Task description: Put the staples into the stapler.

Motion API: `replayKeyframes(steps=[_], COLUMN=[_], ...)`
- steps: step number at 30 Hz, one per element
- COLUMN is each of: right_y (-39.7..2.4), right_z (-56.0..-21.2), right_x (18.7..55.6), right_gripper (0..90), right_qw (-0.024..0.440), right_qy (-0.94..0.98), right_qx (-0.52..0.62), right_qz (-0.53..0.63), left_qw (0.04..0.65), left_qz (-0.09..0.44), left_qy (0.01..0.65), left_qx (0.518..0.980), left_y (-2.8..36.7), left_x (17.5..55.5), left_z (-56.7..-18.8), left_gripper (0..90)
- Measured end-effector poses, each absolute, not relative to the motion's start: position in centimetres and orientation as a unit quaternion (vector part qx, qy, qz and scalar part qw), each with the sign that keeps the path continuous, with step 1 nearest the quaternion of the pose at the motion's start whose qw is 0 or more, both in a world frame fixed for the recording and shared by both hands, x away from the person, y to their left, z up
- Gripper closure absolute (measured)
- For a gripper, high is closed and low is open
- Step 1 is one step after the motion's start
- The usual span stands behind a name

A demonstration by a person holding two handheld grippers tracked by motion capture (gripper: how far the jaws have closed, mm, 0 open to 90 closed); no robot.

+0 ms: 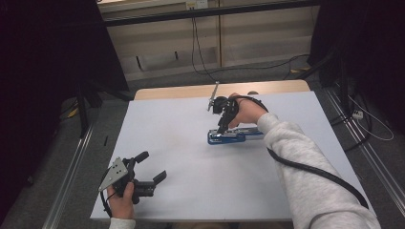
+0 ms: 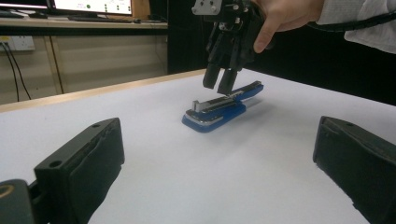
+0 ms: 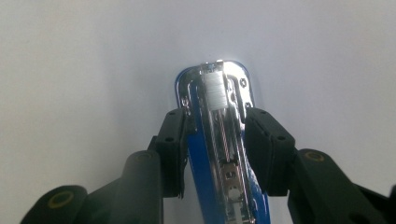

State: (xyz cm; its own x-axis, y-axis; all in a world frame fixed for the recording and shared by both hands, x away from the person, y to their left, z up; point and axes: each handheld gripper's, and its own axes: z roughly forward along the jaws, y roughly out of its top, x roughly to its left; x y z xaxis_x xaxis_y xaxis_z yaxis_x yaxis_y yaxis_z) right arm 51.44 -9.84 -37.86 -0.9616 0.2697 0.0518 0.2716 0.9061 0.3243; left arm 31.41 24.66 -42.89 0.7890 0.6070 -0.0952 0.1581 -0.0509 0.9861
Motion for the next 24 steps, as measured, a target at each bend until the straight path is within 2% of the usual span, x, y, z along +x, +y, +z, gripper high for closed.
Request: replayKeyframes(steps=[1,6,8,10,11,13,14,24], right_y=[-10.0,-10.7,-11.3,-11.6,-12.0,-12.3,-12.8,-15.2], right_z=[-37.8,-37.8,-37.9,-37.9,-38.0,-38.0,-38.0,-37.8], right_x=[51.3,51.1,51.1,51.1,51.1,51.0,50.9,50.2], right_gripper=[55.6,51.8,44.2,42.2,36.4,34.6,30.2,22.6], right_qw=[-0.001,-0.006,-0.015,-0.015,-0.022,-0.023,-0.025,-0.035], right_qy=[-0.974,-0.971,-0.968,-0.966,-0.963,-0.96,-0.957,-0.939], right_qx=[-0.146,-0.158,-0.168,-0.178,-0.184,-0.194,-0.205,-0.239], right_qz=[-0.171,-0.178,-0.188,-0.189,-0.195,-0.199,-0.205,-0.246], left_qw=[0.633,0.629,0.626,0.625,0.622,0.624,0.622,0.622], left_qz=[0.178,0.167,0.166,0.158,0.158,0.146,0.145,0.122], left_qy=[0.276,0.277,0.279,0.278,0.28,0.28,0.279,0.28], left_qx=[0.701,0.707,0.709,0.712,0.714,0.714,0.717,0.721], left_y=[24.6,24.4,24.3,24.1,24.0,23.7,23.5,22.3], left_x=[31.4,31.8,32.0,32.3,32.4,32.6,32.6,33.5], left_z=[-42.9,-43.0,-43.0,-43.0,-43.0,-42.9,-42.9,-42.8], left_gripper=[2.1,2.0,2.0,2.0,2.0,2.0,2.0,2.0])
